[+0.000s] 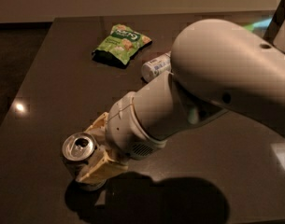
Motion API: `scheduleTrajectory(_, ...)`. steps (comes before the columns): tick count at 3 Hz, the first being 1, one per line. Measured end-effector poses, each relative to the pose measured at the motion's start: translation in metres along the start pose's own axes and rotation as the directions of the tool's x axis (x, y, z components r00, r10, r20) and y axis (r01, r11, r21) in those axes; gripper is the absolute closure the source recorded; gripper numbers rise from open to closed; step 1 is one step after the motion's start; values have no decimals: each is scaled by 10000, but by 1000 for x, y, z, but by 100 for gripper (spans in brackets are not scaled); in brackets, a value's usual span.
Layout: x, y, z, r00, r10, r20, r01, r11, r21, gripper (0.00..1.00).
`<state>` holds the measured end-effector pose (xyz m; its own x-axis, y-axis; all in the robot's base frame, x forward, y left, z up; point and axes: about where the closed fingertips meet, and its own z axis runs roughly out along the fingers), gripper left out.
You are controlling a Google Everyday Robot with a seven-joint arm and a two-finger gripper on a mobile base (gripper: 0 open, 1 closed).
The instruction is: Move 7up can near blue plastic bottle
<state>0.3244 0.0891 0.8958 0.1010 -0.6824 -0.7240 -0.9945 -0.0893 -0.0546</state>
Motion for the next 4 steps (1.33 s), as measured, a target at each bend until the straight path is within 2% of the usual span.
scheduleTrajectory(1,5,-19,-17,9987,486,134,-491,9980,393,73)
scheduleTrajectory(2,17,-59,-46,9915,1282,220,-1298,9849,1141,96)
scheduleTrajectory(3,36,-107,-78,9772,2111,212,-2109,9555,2062,100)
scheduleTrajectory(4,61,-153,-109,9566,2898,300,-2851,9100,3011,100)
